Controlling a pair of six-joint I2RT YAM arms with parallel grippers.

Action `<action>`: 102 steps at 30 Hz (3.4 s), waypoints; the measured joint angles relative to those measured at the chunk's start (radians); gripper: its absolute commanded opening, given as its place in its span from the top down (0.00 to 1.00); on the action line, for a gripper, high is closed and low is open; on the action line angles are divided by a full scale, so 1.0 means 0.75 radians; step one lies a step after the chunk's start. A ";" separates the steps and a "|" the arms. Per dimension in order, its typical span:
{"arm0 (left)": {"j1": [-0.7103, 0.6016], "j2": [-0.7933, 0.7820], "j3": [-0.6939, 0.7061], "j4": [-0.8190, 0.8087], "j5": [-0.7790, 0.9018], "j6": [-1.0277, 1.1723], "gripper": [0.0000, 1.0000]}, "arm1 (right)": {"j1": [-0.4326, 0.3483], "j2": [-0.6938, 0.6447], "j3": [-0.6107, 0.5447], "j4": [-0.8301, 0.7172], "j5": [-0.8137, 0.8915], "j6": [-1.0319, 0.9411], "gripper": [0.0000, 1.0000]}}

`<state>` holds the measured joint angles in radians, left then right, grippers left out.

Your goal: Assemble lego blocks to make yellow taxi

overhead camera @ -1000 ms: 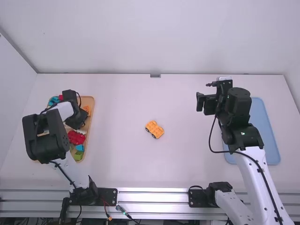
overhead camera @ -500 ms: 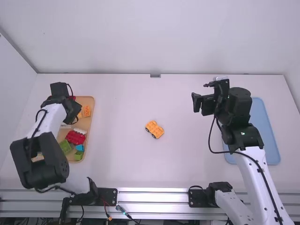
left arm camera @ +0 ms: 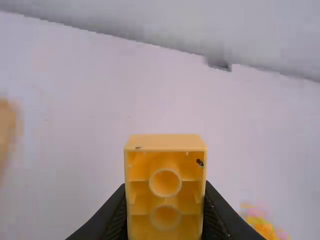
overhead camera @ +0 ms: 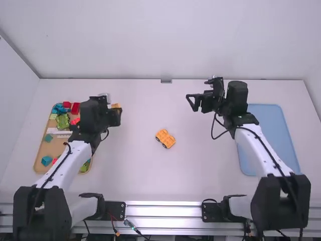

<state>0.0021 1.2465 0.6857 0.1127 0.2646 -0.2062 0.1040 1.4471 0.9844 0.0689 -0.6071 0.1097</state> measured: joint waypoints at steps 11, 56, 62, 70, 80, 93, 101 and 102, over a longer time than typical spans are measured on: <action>-0.109 0.038 -0.048 0.297 0.722 0.370 0.98 | 0.000 0.386 0.000 0.588 -0.882 -0.041 0.01; -0.214 0.457 0.122 0.828 1.367 0.128 0.96 | 0.238 0.451 0.000 0.941 -1.139 0.096 0.72; -0.212 0.456 0.122 0.824 1.364 0.119 0.85 | 0.238 0.451 0.000 0.942 -1.131 0.089 0.93; -0.220 0.456 0.122 0.815 1.362 0.122 0.12 | 0.258 0.451 0.000 0.942 -1.131 0.091 1.00; -0.221 0.456 0.122 0.729 1.288 0.124 0.01 | 0.184 0.451 0.000 0.946 -0.988 0.203 1.00; -0.128 0.457 0.122 0.375 0.890 0.152 0.01 | 0.043 0.352 0.001 0.199 -0.403 0.091 1.00; -0.070 0.457 0.128 0.376 0.727 0.171 0.01 | 0.187 0.119 0.246 -0.785 0.273 -0.187 1.00; -0.062 0.457 0.136 0.372 0.717 0.170 0.01 | 0.206 0.117 0.283 -0.873 0.331 -0.215 1.00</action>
<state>-0.0441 1.5894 0.7876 0.3916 0.8021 -0.0784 0.2584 1.5352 1.1969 -0.5858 -0.3592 -0.0513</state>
